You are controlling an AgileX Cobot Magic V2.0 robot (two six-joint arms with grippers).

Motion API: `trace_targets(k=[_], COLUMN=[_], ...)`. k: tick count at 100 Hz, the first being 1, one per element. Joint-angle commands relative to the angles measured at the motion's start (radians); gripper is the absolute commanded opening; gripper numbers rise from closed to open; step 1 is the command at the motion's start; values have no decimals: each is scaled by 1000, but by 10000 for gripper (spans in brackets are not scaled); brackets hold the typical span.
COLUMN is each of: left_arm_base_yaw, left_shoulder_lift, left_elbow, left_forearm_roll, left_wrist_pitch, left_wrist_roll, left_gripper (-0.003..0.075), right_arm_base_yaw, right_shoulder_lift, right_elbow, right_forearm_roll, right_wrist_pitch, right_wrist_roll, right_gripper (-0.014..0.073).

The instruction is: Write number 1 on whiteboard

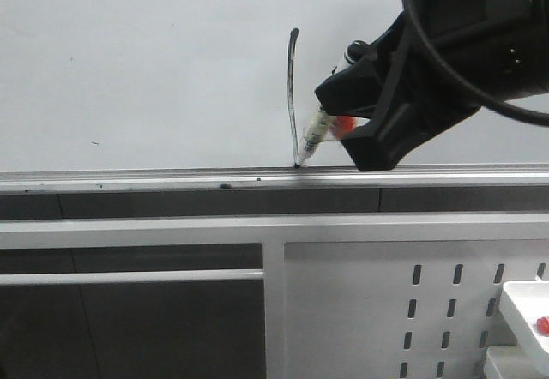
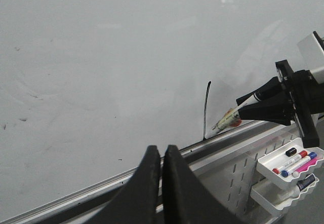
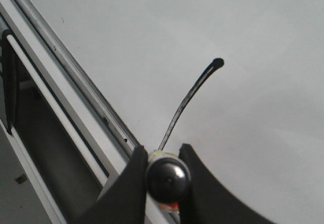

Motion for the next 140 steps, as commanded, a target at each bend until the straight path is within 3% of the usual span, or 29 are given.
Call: trace_targets(k=[1,24,38,45,57,69,78,96,111,140], left_arm_base_yaw=[2,2,-4,-6,-6,-6,-6,-6,-6,-6], left_shoulder_lift=[-20,-20,6,57,205,389,508,664,739,792], left_elbow=[-26,-28,-51,-77,-153,-262,-340,-443,-486,-536], left_forearm_roll=[6,-8,-88,-185,-401,-593,-684,-779,-924,-962], left_wrist_pitch=[-72,-75,-64,-57,-19,72,114,124,131,150], left_wrist_roll=[-12,-12,5,104,430,734,875,1041,1198,1221], left_gripper=[-20,-15,86,144,209,225,225,226,226,225], right_arm_base_yaw=[9,239,318,330,335,335,335,359,417,476], right_shoulder_lift=[-57,-285,-378,-409,-421,-397,-372,-333,-314,-292], right_elbow=[-33,-33,-35,-44,-124,-244,-318,-435,-453,-453], right_forearm_roll=[34,34,72,126,138,138,138,138,138,122], right_wrist_pitch=[-89,158,254,286,407,517,576,698,676,630], right_wrist_roll=[-9,28,28,28,28,28,28,24,9,1], right_gripper=[-76,-77,-77,-77,-77,-77,-77,-77,-77,-77])
